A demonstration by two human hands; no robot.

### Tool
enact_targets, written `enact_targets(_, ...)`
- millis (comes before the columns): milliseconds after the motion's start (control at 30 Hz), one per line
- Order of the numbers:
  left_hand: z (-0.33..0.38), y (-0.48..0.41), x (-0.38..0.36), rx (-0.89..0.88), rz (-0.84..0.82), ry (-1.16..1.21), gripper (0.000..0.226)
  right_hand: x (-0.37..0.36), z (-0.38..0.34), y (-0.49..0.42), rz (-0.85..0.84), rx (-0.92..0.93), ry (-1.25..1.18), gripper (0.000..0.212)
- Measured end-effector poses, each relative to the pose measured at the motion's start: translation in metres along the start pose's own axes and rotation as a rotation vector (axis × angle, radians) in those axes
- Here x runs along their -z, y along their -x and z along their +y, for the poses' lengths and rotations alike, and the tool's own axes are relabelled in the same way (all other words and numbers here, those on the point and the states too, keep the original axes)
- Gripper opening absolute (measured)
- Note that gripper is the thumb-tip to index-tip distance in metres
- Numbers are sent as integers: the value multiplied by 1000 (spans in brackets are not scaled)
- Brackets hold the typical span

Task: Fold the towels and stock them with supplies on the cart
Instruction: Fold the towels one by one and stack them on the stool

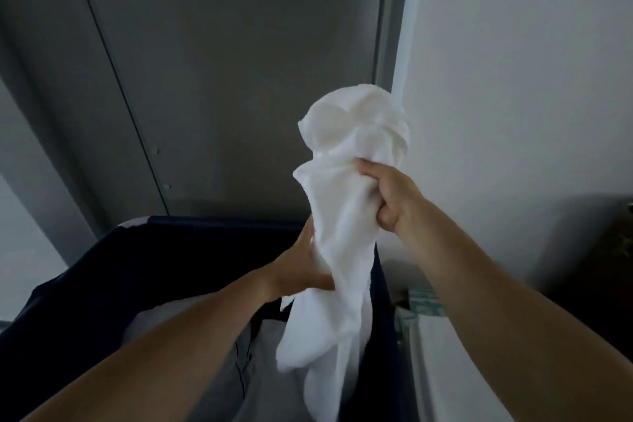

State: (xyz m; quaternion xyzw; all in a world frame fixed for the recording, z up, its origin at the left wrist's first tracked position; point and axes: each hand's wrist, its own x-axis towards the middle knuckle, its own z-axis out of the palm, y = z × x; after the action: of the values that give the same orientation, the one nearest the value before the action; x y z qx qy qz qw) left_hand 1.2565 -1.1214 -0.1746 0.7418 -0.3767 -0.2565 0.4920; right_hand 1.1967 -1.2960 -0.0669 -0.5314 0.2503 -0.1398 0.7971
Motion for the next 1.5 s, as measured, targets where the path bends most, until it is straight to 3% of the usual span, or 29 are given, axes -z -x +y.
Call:
enact_targets(100,31,4,-18,-93,14,3,104,6,-34,31,-18,71,-82,39)
enact_targets(233,65,4,-28,-14,49,118,55,25,-71,68,54,193,-50,43)
enact_targets(433,145,-15,-66,-170,110,193,39,83,-135,120,163,427,-22,43)
enact_targets(567,205,-40,-109,-224,107,216,10,131,-184,153,174,553,-9,38)
enact_targets(667,239,-58,-142,-274,151,206,24,174,-208,167,152,609,-4,38)
enact_targets(767,251,-71,-178,-257,47,204,41,222,-219,169,133,591,33,40)
enact_targets(900,225,-89,-226,-41,-12,257,58,291,-197,148,146,477,63,38)
enact_targets(1000,194,-102,-244,85,119,121,22,342,-149,123,102,334,28,32)
enact_targets(1067,178,-107,-250,109,251,4,7,375,-105,106,81,217,31,36)
enact_targets(1233,179,-106,-251,9,373,-104,7,424,8,82,154,-103,85,52)
enact_targets(1367,181,-104,-250,42,231,-301,17,444,69,81,164,-394,404,61)
enact_targets(1467,181,-100,-252,108,57,-398,10,450,84,86,12,-705,852,60)
enact_targets(1500,182,-98,-253,127,-9,-421,7,449,85,85,-21,-727,998,58)
